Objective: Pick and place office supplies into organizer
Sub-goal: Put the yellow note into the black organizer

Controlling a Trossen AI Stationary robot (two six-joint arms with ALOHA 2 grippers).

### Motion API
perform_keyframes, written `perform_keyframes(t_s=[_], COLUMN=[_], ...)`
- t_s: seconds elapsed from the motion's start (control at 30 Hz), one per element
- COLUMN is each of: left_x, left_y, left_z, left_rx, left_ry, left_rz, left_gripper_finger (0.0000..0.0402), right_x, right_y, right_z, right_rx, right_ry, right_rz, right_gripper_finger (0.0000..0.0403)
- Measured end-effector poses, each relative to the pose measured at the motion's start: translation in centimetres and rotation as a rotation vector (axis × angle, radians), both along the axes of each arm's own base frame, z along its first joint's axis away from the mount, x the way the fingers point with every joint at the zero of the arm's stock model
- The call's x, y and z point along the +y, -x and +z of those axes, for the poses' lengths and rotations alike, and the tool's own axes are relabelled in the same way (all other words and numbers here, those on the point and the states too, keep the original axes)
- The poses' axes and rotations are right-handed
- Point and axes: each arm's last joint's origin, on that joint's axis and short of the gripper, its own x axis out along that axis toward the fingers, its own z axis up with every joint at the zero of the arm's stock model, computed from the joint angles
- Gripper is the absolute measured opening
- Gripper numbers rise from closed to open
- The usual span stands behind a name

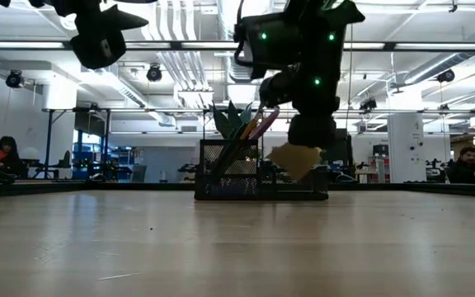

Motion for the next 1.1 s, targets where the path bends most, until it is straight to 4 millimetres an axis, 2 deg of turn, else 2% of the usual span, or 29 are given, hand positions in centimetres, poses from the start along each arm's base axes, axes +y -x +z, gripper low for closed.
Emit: perform_keyframes(t_s=[0.73,0.9,1.1], left_x=[0.9,1.0,1.1], left_y=[-0.2,-0.3,-0.3], left_z=[-0.1,-0.1,-0.1], left_rx=[0.003,0.002,0.005], left_ry=[-0.015,-0.027,-0.029], left_rz=[0.039,0.043,0.047], left_gripper_finger=[0.0141,0.0141,0.0141], right_x=[-0.6,-0.4,-0.4], right_y=[0.5,0.1,1.4], right_z=[-2.0,-0.8,1.3], right_rx=[0.024,0.013,0.022], right_ry=[-0.033,-0.078,-0.103], right_rz=[0.023,0.073,0.051], right_gripper_finger=[0.0009,0.0009,0.0008])
